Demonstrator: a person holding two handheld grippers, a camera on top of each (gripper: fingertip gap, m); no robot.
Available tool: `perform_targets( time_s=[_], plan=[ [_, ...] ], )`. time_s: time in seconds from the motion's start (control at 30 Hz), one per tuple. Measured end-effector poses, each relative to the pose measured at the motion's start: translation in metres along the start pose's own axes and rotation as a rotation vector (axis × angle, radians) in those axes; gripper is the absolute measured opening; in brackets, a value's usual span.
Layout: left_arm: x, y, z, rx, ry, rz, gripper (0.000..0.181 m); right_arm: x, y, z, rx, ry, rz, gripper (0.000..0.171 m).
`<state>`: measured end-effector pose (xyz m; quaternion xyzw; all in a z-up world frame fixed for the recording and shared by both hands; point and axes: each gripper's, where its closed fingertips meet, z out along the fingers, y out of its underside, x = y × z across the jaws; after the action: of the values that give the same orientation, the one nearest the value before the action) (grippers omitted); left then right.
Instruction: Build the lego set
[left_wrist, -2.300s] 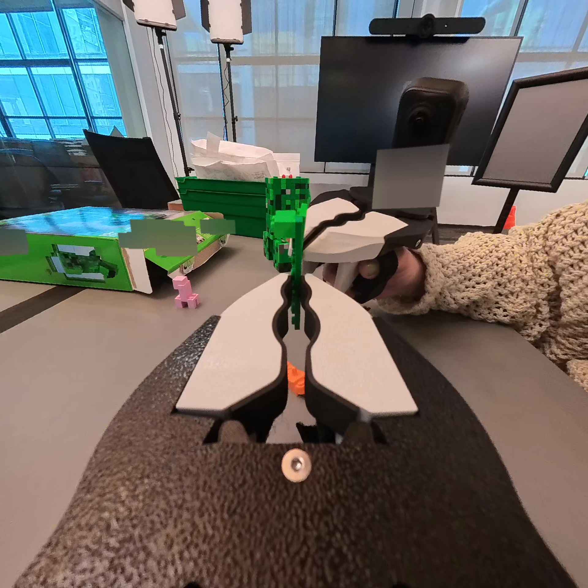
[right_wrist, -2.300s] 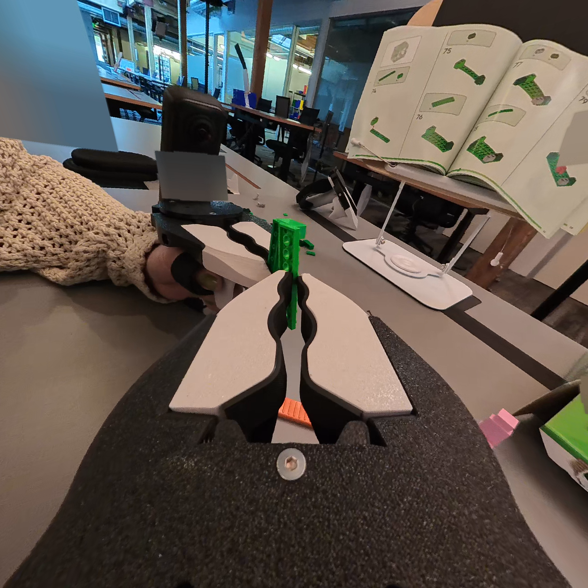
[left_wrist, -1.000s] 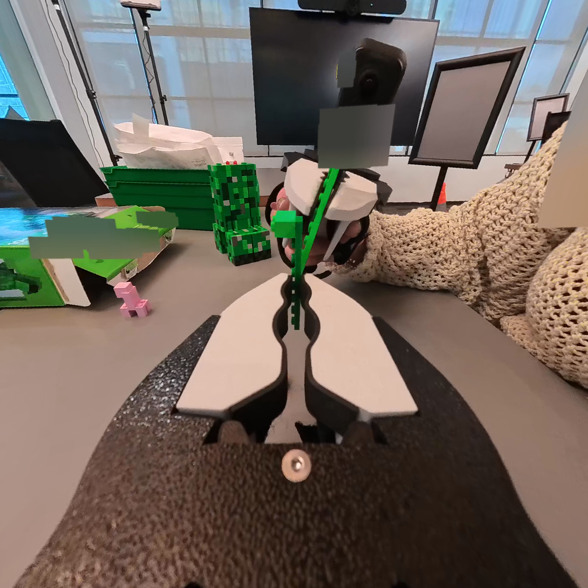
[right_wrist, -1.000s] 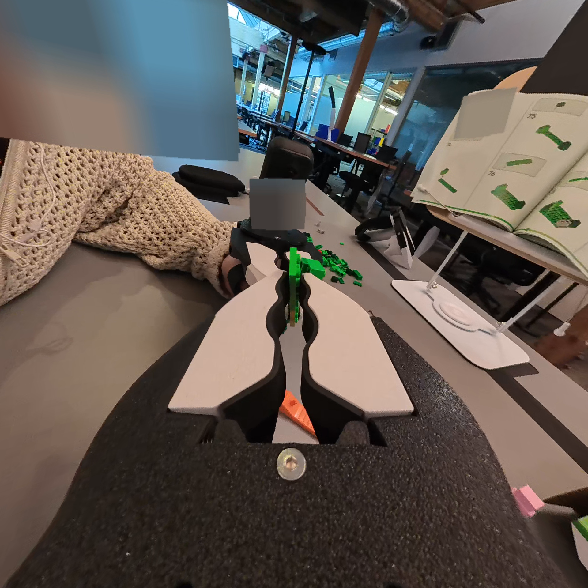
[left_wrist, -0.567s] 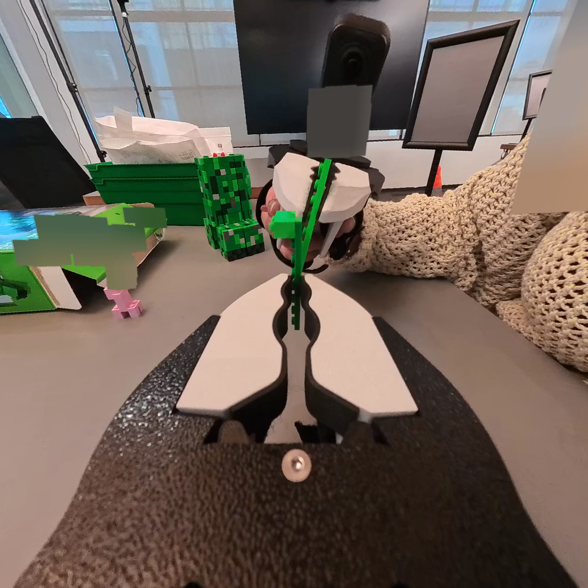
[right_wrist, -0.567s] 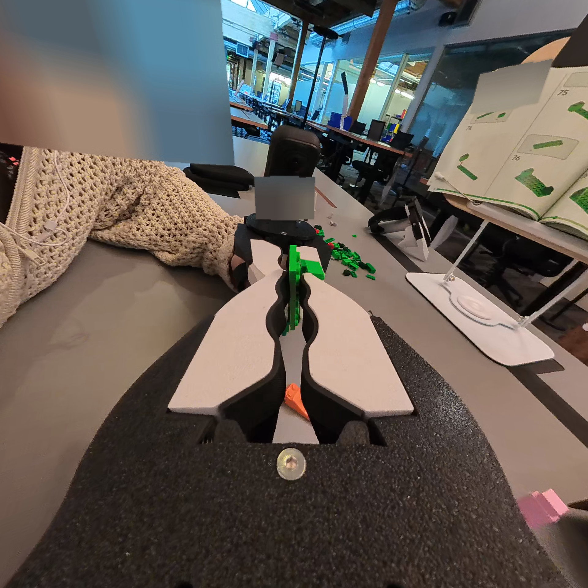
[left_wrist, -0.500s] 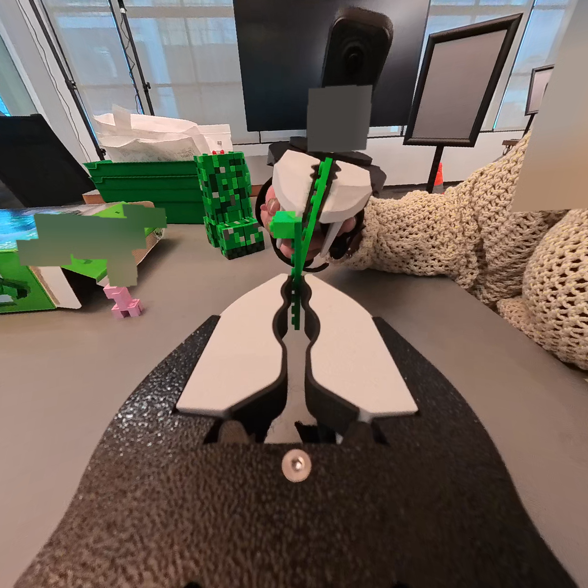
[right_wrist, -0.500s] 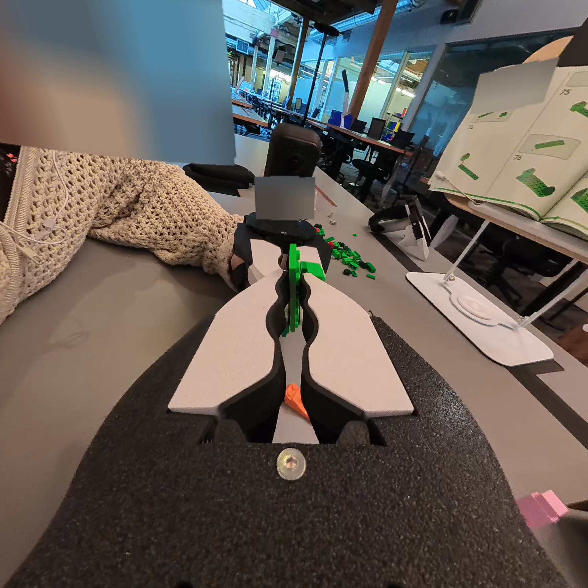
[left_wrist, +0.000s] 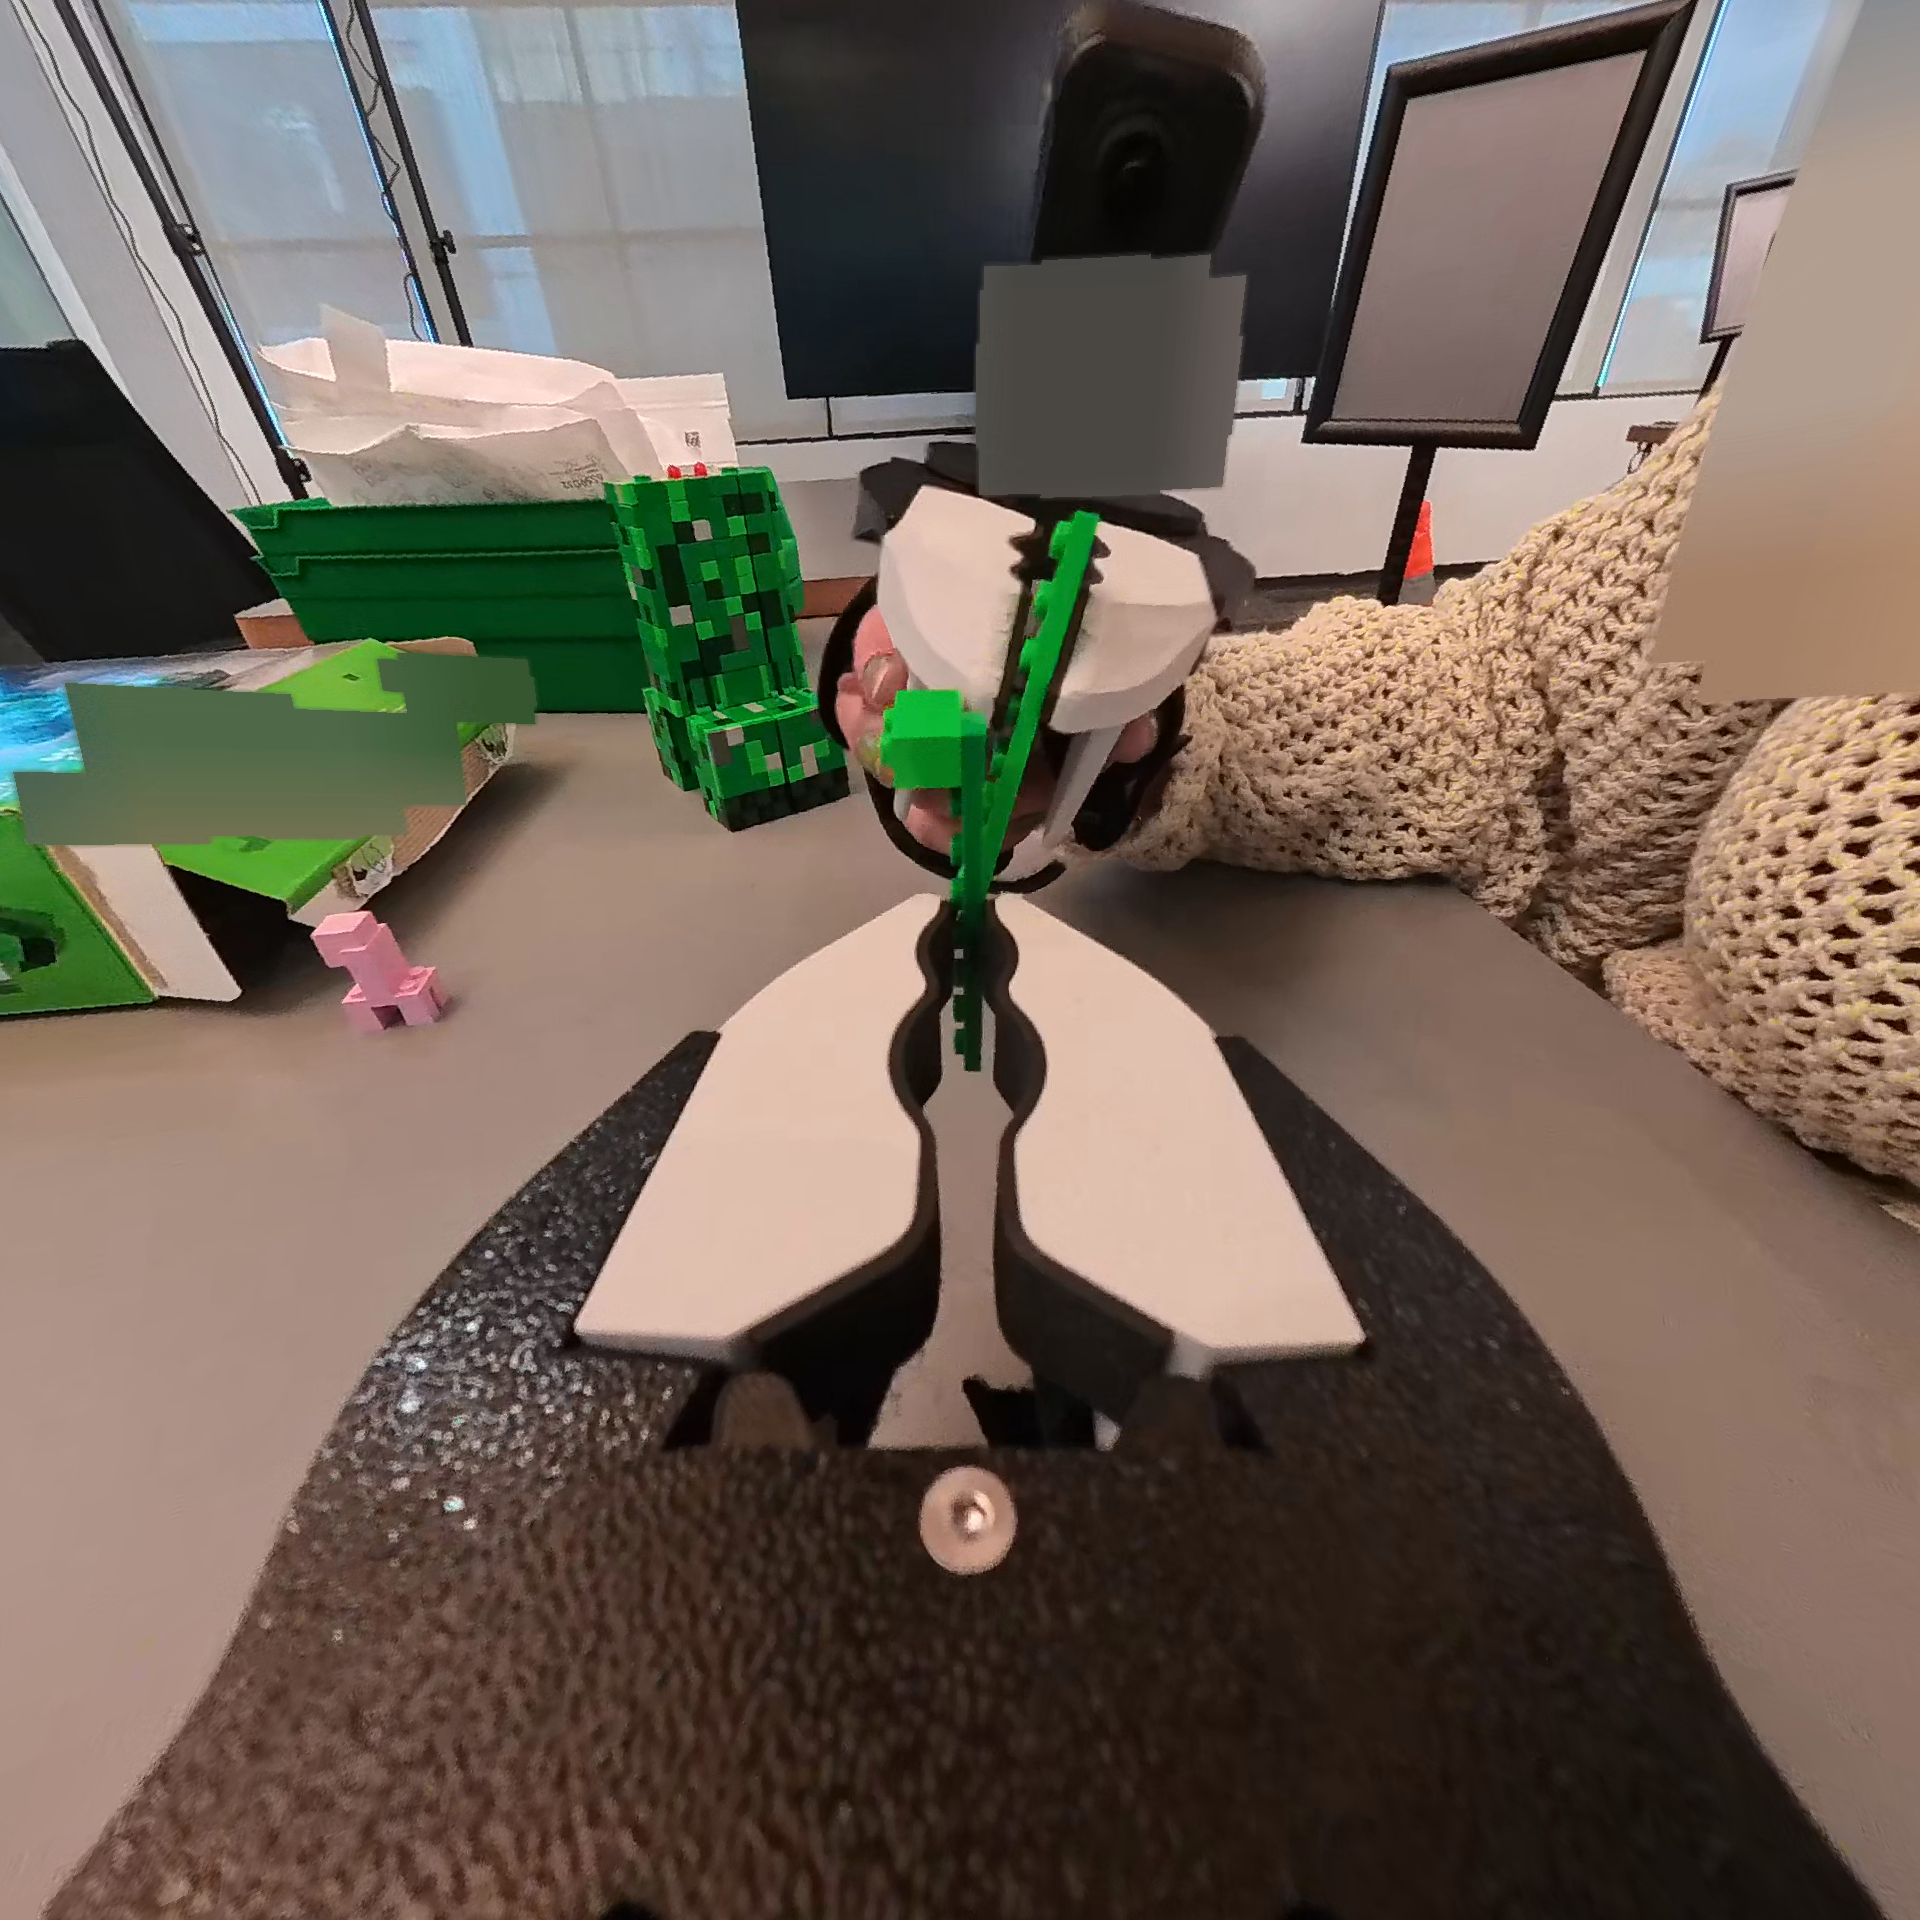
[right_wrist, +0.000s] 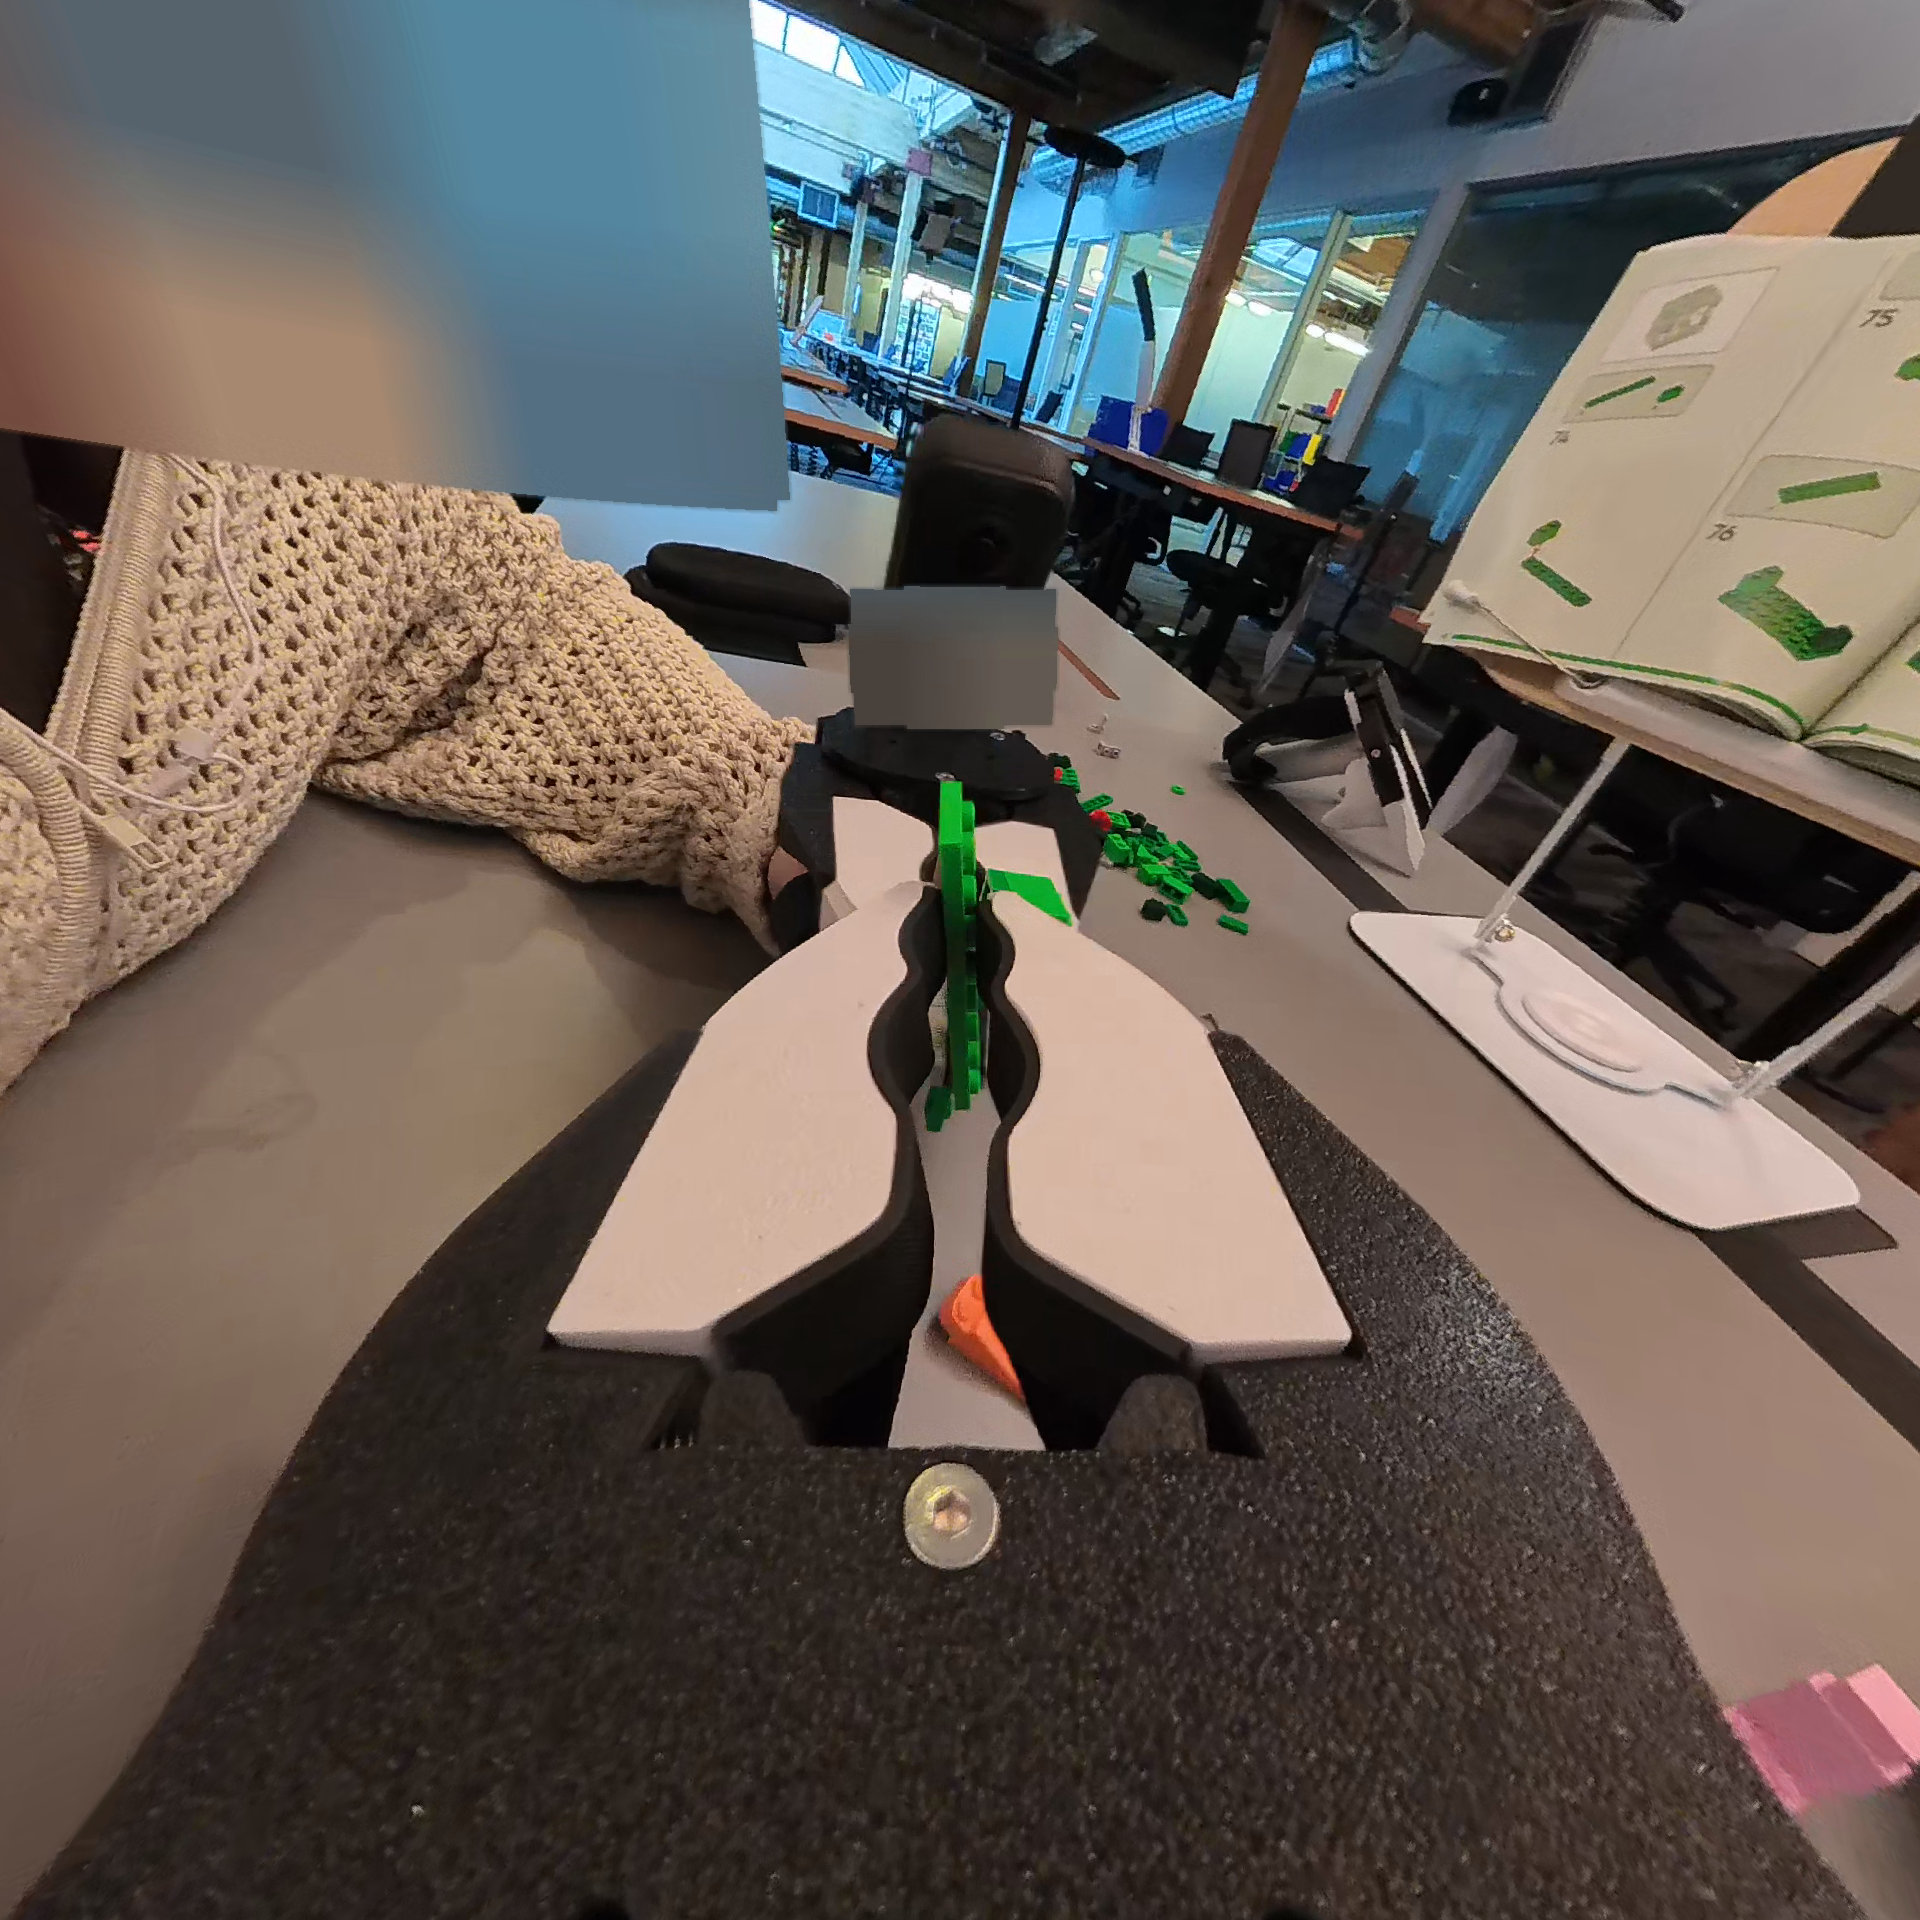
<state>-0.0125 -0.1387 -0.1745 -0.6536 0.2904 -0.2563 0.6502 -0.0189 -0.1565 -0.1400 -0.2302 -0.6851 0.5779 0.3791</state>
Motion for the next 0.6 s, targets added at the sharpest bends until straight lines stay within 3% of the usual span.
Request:
perform_targets(
  time_s=[0.6],
  plan=[
    [-0.0075, -0.0043, -0.003, 0.035, -0.054, -0.05, 0.004, 0.0059, -0.008, -0.0066, 0.069, 0.116, -0.104, 0.005]
  ],
)
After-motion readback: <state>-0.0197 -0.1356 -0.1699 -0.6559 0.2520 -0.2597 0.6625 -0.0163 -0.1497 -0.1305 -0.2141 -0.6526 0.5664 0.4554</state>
